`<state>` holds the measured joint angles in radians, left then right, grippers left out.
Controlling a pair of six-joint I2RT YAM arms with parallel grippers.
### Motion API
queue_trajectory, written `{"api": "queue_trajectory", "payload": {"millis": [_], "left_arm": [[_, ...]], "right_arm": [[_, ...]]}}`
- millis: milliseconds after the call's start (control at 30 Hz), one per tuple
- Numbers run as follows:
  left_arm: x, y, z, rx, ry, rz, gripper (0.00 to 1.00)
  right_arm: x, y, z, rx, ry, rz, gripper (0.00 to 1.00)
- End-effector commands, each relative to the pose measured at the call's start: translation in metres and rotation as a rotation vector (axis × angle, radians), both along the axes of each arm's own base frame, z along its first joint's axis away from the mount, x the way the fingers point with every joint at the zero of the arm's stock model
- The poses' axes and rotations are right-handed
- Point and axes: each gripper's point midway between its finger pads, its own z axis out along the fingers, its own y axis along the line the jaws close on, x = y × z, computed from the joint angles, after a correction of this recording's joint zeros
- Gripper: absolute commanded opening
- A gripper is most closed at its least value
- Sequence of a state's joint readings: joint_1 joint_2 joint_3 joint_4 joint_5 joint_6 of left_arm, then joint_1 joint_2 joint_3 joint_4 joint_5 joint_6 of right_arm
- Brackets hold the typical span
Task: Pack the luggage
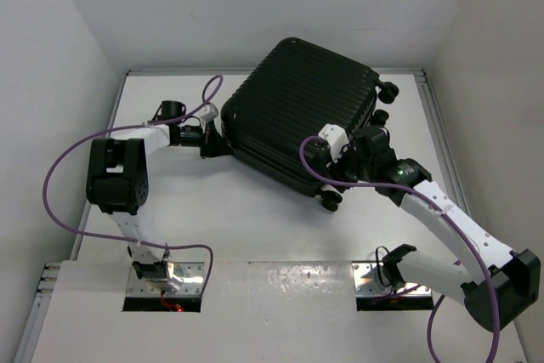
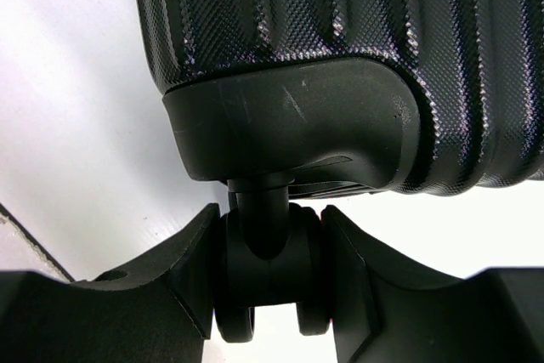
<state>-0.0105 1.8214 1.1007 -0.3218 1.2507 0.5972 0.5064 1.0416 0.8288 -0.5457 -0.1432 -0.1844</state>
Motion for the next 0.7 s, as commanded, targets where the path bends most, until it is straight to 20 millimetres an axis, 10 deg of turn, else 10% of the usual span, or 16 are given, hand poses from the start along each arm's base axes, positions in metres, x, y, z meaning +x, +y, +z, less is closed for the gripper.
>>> {"api": "queue_trajectory", "payload": {"millis": [0,667], "left_arm": [[-0.013,-0.018,0.050,-0.121,-0.163,-0.118,0.15],[0.039,-0.005,0.025,-0.001,0.136,0.099,0.26]], "right_arm": [[-0.022,-0.010,-0.028,-0.056,0.131,-0.017,0.00],[-0.018,-0.012,-0.026,-0.063,0.127,-0.031,0.00]]}}
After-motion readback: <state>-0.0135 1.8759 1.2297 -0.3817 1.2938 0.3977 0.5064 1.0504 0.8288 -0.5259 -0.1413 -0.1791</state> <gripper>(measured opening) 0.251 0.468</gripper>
